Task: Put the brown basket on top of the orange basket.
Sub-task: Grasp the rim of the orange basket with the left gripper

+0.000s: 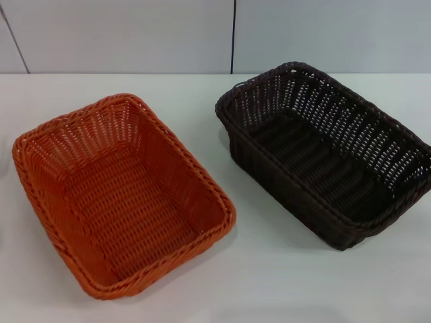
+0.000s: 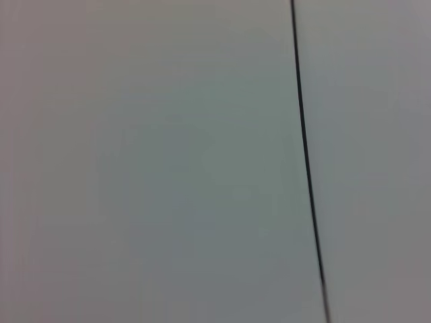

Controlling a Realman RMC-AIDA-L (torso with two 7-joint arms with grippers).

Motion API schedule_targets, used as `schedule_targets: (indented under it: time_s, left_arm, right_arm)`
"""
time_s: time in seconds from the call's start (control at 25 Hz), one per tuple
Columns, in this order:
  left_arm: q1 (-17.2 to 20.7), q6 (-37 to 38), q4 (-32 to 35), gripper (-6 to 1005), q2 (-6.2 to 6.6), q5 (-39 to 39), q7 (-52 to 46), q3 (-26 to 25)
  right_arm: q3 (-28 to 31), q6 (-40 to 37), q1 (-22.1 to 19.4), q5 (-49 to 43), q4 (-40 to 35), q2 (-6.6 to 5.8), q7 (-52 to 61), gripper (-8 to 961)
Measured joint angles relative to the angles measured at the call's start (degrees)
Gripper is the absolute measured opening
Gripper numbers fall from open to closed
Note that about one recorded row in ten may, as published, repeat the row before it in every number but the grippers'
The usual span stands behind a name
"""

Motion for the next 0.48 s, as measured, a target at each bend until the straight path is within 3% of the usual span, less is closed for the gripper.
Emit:
schedule_targets:
  time_s: [0.08,0.2,0.48]
  left_arm:
    - [0.9,-5.1,-7.1,829,-0.24,-0.8,5.7,-0.5]
    - [2.4,-19.4,-19.9,825,0.39,-1.1,7.6,0.1]
    - [3.3,-60.7,-46.1,816,1.09,-1.4,4.0,-3.2]
  right_arm:
    - [0.0,0.2,0.4,0.0,0.0,0.0,0.0,710]
    - [0.0,0.2,0.9,0.0,0.0,0.0,0.0,710]
    - [0.3,0.2,1.1,-0.6,0.0,-0.03,0.8,710]
